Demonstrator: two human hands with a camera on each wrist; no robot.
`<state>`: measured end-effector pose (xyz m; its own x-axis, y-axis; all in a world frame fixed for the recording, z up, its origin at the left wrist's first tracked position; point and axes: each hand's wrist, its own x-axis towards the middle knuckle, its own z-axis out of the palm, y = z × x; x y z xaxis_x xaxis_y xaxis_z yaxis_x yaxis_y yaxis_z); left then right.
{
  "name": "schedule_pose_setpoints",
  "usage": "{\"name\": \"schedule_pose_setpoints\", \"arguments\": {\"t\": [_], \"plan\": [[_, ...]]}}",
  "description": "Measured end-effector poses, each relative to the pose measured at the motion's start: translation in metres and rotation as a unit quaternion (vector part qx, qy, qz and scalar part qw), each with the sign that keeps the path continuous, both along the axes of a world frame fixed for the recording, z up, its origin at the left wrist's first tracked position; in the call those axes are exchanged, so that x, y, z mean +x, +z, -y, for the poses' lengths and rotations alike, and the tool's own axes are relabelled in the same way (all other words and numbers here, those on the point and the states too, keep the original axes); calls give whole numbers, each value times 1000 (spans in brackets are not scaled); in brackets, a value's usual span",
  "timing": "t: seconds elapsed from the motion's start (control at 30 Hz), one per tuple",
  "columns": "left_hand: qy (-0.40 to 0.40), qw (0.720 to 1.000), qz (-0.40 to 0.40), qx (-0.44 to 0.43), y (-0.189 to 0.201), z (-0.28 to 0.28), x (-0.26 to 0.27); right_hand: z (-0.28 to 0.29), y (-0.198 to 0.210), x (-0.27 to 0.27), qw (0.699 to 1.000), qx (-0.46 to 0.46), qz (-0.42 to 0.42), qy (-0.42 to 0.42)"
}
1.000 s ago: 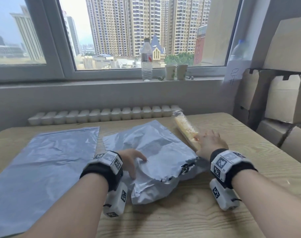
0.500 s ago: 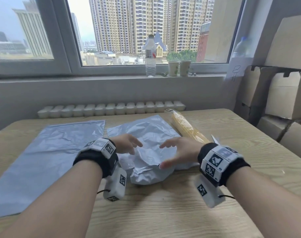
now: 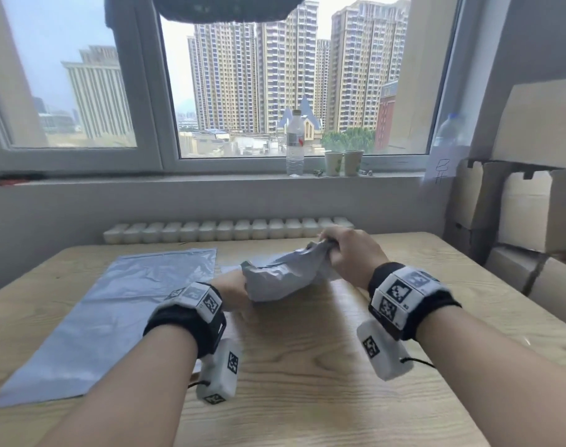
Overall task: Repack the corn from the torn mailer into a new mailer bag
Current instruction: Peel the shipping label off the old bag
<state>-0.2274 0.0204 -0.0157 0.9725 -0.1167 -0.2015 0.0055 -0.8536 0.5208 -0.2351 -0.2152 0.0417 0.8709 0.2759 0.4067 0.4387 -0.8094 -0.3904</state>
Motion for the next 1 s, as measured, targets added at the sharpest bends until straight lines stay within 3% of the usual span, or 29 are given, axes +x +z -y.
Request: {"name": "schedule_pose_setpoints", "arguments": {"t": [0.17, 0.33, 0.43, 0.5, 0.57, 0.63, 0.7, 0.77, 0.87, 1.0], "plan": [[103, 961, 172, -190, 35, 7, -14, -9, 63, -5, 993, 90, 69, 16], [137, 900, 185, -369, 75, 15, -18, -16, 97, -9, 953, 113, 281, -18], [153, 849, 194, -467, 95, 14, -19, -11, 94, -3, 930, 146, 334, -39], [138, 820, 190, -522, 105, 12, -19, -6, 83, 1, 943, 180, 272, -74], [118, 791, 167, -576, 110, 9, -19, 2, 67, 6, 960, 227, 123, -106], [111, 778, 145, -601, 111, 7, -19, 10, 51, 10, 954, 278, -52, -101], [121, 782, 133, -596, 105, 6, -15, 16, 31, 15, 928, 315, -188, -70], [147, 802, 114, -567, 90, 2, -7, 16, 12, 18, 913, 319, -250, -54], [219, 870, 114, -427, 54, -7, 15, 15, -13, 23, 929, 264, -236, -103], [278, 910, 75, -300, 22, -3, 25, 20, -40, 26, 941, 171, -228, -183]]}}
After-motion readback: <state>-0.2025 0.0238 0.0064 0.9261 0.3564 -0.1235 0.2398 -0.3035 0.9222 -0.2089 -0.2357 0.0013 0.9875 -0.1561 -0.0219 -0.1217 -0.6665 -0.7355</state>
